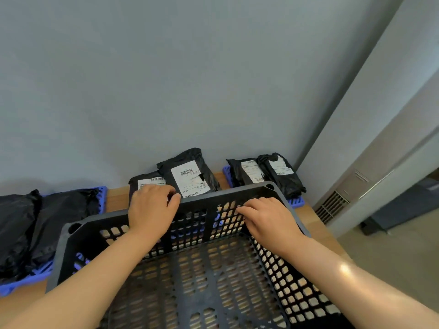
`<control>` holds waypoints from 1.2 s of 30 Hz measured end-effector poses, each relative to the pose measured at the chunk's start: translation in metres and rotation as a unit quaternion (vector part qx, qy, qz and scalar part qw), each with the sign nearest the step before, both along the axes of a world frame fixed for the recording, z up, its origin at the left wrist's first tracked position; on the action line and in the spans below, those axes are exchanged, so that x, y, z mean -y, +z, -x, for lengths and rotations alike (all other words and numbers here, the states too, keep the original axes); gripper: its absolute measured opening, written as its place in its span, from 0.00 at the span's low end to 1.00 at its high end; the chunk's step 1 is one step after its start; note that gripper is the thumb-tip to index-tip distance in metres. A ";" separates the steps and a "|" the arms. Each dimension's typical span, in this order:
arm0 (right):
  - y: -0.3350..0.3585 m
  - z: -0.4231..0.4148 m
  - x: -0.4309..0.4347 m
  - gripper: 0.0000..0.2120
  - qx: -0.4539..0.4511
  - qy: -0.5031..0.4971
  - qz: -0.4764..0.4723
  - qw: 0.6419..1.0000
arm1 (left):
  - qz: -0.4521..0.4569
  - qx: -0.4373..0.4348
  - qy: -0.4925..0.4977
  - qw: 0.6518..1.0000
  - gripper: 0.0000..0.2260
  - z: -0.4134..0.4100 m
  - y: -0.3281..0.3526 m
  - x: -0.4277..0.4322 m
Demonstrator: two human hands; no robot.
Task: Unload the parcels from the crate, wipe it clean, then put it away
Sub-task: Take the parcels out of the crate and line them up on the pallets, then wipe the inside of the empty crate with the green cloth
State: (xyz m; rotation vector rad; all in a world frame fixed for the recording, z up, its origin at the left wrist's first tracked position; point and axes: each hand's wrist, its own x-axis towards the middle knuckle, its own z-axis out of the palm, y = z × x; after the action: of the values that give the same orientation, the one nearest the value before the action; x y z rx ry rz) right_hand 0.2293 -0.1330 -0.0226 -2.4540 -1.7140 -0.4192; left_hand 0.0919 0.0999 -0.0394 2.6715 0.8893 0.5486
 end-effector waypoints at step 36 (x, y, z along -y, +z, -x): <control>-0.178 -0.124 0.166 0.26 -0.230 -0.119 0.113 0.959 | 0.086 0.079 -0.142 0.983 0.18 -0.134 -0.032 0.249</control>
State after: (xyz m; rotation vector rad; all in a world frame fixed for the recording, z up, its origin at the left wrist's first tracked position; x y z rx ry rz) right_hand 0.3528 -0.2989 -0.2007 -2.6437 -1.3406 0.3310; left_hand 0.2260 -0.1493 -0.0714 2.4976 0.4776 0.5768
